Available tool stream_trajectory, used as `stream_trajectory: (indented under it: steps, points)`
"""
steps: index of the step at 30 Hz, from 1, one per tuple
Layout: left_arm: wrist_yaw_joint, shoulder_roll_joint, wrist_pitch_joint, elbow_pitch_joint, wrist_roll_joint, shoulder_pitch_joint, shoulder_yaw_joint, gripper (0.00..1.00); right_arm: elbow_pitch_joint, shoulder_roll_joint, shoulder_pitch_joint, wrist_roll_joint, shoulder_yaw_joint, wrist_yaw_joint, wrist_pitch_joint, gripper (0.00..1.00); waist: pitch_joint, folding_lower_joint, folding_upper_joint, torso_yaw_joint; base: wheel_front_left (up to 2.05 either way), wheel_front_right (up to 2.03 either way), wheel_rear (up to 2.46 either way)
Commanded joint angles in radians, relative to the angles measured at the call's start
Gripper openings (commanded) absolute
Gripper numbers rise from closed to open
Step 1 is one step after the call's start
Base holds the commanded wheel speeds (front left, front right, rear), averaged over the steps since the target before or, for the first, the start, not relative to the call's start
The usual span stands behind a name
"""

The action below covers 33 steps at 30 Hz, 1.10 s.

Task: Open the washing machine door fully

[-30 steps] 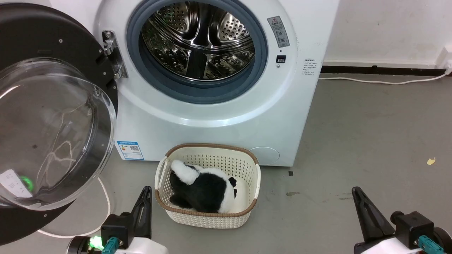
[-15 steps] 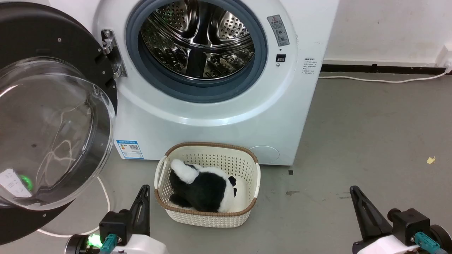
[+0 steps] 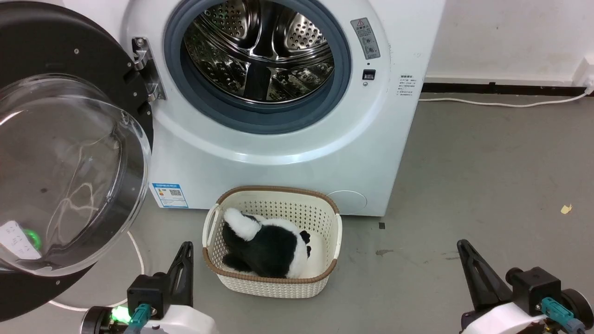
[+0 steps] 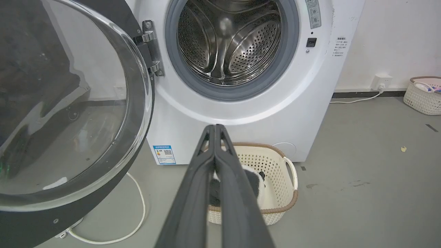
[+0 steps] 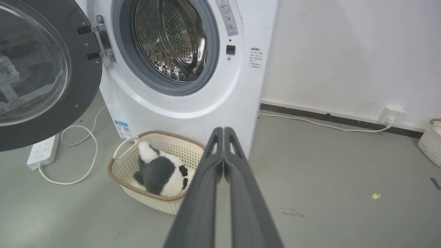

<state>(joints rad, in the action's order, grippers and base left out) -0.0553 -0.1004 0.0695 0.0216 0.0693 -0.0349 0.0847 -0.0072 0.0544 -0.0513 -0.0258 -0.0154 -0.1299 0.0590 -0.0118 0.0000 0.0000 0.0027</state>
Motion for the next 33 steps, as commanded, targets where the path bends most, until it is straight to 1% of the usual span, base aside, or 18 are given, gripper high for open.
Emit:
stream_trajectory:
  steps: [1, 33]
  points:
    - [0.009, 0.01, -0.007, -0.006, -0.013, 0.018, -0.008, 0.0, 0.003, -0.003, 0.015, 0.006, 0.003, -0.001, -0.004, 0.0, 0.001, 0.0, 0.0, 0.0, 0.0, 0.0, 0.0]
    - [0.052, 0.047, -0.065, -0.02, -0.065, 0.034, -0.079, 0.0, 0.007, -0.004, 0.049, 0.024, 0.015, -0.001, -0.055, 0.0, 0.011, 0.0, 0.0, -0.003, 0.0, 0.0, 0.0]
